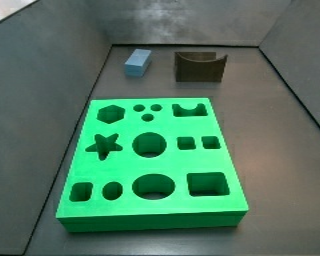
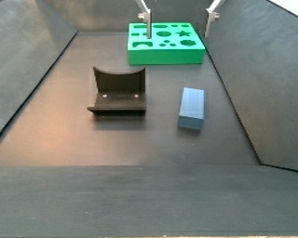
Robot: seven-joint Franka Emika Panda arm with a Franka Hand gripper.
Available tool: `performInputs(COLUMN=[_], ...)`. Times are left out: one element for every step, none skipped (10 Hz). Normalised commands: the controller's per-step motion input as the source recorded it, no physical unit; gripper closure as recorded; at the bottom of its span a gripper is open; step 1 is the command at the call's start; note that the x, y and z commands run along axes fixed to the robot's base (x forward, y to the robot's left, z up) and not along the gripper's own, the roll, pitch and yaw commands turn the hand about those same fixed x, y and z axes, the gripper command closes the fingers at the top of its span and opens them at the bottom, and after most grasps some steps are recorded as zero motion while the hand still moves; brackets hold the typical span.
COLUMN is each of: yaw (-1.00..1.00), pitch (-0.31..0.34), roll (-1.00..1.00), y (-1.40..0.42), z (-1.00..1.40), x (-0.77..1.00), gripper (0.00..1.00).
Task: Pick up the rectangle object. Move up. Place the rectangle object on the fixture. Regrasp the rectangle object. Move to above the board. Insert the rectangle object.
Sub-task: Pick up the rectangle object.
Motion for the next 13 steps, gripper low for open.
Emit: performInputs(yaw=[0.0,0.0,-0.03,-0.09,-0.08,-0.05,-0.05,-0.07,-0.07,-0.09,-0.07,-0.07,-0.05], pitch=[-0.01,-0.054,-0.1,-0.12,-0.156,-0.176,-0.179,-0.191,-0.206,-0.177,-0.216,-0.211,-0.174], roll=[0.11,0.1,0.07,0.07,0.02,0.0,0.0,0.0,0.0,0.0,-0.01,0.0,0.0], y=[-0.12,-0.16,-0.16,-0.14,-0.1,-0.09,-0.09,-0.11,-0.08,-0.04,0.0,0.0,0.0], z=[-0.14,-0.25,-0.29,-0.33,-0.3,-0.26,-0.28,-0.33,-0.31,-0.33,-0.37,-0.41,-0.31], x=[-0.01,-0.07,-0.08,-0.17,-0.21,-0.27,-0.24,-0.23,-0.26,-0.2,-0.18,-0.2,-0.11], gripper=[0.0,0.0,0.0,0.0,0.0,0.0,0.0,0.0,0.0,0.0,0.0,0.0,0.0])
